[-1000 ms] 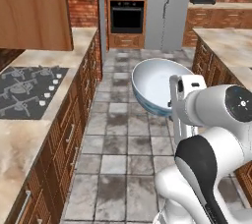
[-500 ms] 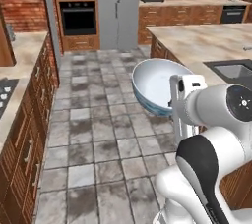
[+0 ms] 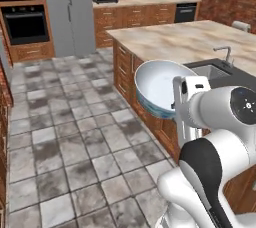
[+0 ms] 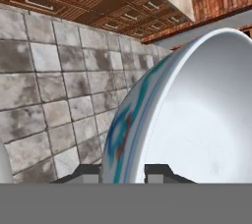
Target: Move the bowls from the cabinet to the plates on the dining table.
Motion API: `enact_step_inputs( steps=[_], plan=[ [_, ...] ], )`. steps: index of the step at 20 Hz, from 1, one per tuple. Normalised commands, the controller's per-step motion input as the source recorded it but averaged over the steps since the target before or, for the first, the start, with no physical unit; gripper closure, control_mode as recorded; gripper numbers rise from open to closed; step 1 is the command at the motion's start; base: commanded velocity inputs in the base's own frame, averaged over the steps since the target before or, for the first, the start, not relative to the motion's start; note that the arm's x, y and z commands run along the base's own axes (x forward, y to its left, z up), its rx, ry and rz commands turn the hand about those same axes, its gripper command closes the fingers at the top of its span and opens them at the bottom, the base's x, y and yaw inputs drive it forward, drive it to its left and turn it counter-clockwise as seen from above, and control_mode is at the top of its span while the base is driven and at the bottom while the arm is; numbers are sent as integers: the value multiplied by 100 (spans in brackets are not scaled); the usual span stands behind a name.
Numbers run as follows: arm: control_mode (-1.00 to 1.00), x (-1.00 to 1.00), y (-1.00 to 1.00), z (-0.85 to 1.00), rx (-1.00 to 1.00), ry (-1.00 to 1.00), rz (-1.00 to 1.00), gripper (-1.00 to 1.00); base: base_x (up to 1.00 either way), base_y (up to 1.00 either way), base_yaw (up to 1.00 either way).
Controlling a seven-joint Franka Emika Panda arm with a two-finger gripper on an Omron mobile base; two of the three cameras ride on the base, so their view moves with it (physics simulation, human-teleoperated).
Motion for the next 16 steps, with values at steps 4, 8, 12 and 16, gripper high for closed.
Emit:
enact_step_inputs(
  steps=[4, 8, 12, 16],
  plan=[
    [100, 0, 0, 0, 0, 0, 0, 100, 47, 0, -43],
    [100, 0, 0, 0, 0, 0, 0, 100, 2, 0, -59],
    [100, 0, 0, 0, 0, 0, 0, 100, 0, 0, -59],
    [100, 0, 0, 0, 0, 0, 0, 100, 0, -1, -57]
  ],
)
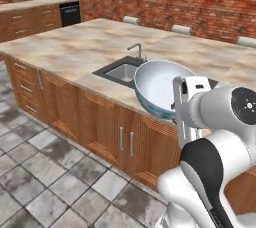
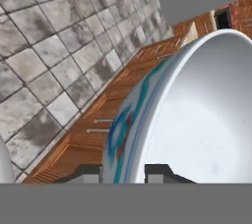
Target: Move the bowls from the cabinet to the plates on the dining table.
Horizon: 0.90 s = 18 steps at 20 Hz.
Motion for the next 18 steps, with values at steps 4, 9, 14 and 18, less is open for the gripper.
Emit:
enact_step_inputs(
  steps=[4, 9, 14, 18],
  plan=[
    [100, 0, 0, 0, 0, 0, 0, 100, 0, -4, -54],
    [100, 0, 0, 0, 0, 0, 0, 100, 0, -21, -40],
    [100, 0, 0, 0, 0, 0, 0, 100, 0, -39, -28],
    [100, 0, 0, 0, 0, 0, 0, 100, -5, -28, -36]
  ],
)
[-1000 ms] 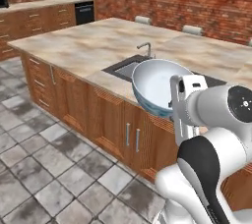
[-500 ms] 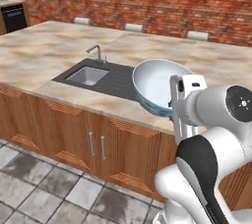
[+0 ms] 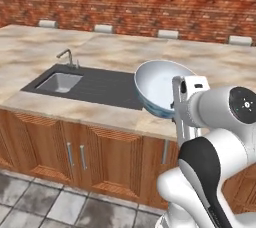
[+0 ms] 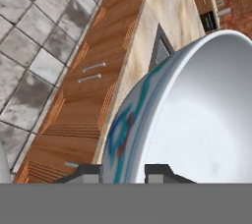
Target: Move the bowls from the cabinet to the plates on the dining table.
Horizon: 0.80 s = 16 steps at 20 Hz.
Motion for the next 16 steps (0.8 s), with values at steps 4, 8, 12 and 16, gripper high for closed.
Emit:
enact_step_inputs(
  steps=[4, 8, 12, 16],
  plan=[
    [100, 0, 0, 0, 0, 0, 0, 100, -4, -25, -44],
    [100, 0, 0, 0, 0, 0, 0, 100, -1, -21, -49],
    [100, 0, 0, 0, 0, 0, 0, 100, 0, -29, -48],
    [100, 0, 0, 0, 0, 0, 0, 100, 0, -43, -36]
  ],
)
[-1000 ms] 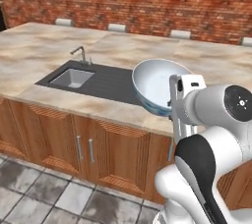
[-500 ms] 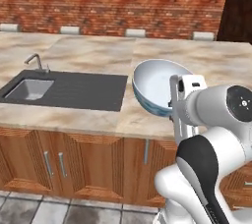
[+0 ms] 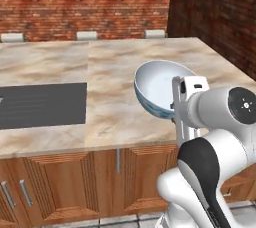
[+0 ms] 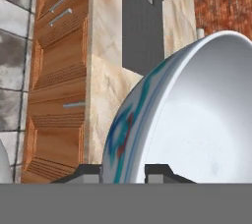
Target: Move the bowls from the cabinet to the plates on the dining table.
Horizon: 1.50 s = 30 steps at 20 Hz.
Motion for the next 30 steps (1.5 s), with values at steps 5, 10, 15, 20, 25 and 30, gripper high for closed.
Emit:
enact_step_inputs(
  steps=[5, 10, 15, 20, 25, 30],
  plan=[
    [100, 0, 0, 0, 0, 0, 0, 100, 8, -47, -22],
    [100, 0, 0, 0, 0, 0, 0, 100, 17, -64, -15],
    [100, 0, 0, 0, 0, 0, 0, 100, 22, -78, -15],
    [100, 0, 0, 0, 0, 0, 0, 100, 31, -79, -16],
    [100, 0, 0, 0, 0, 0, 0, 100, 41, -66, -16],
    [100, 0, 0, 0, 0, 0, 0, 100, 47, -20, -8]
  ],
)
